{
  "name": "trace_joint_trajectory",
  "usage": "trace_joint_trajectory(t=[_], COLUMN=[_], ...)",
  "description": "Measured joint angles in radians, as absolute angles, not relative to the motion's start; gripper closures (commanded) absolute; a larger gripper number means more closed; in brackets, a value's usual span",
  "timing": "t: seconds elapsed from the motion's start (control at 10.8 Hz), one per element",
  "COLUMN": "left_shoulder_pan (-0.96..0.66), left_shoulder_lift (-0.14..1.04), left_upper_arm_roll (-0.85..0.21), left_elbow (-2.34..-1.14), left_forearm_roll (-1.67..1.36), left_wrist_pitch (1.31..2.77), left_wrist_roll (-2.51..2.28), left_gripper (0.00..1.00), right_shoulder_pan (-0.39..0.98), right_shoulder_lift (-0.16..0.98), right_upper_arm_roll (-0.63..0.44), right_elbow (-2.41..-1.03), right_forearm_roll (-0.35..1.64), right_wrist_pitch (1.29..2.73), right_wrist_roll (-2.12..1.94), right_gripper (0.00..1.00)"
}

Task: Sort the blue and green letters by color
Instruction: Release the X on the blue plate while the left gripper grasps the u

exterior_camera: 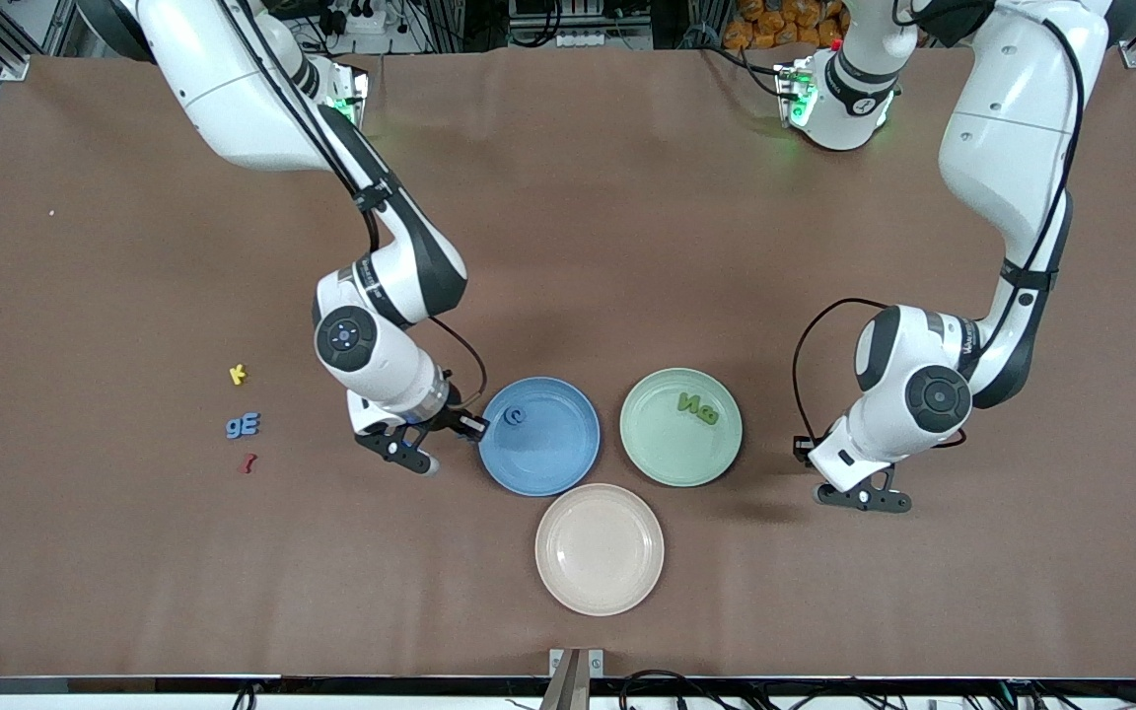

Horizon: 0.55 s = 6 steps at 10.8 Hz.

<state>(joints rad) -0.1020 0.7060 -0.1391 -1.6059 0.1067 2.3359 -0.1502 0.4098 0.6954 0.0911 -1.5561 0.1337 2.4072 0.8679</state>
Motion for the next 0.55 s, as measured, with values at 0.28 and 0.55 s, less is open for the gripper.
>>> trace_joint_trajectory(t=[0.28, 0.55], left_shoulder_pan=[-0.179, -0.293], left_shoulder_lift=[0.673, 0.671], left_upper_arm_roll=[-0.142, -0.144], left_elbow=[-1.585, -1.583], left_forearm_roll=[0.105, 0.075], left_wrist_pitch=[2.27, 2.267], left_wrist_roll=[-0.315, -0.511], left_gripper=[0.92, 0.92], right_shoulder_pan=[0.463, 0.494], right_shoulder_lift=[0.765, 0.817], right_upper_arm_roll=[0.106, 0.105], right_elbow=[-1.442, -1.416], right_forearm_roll=[0.135, 0.135], right_wrist_pitch=[2.443, 2.561], right_wrist_roll=[1.113, 1.309], right_gripper=[0.58, 0.0])
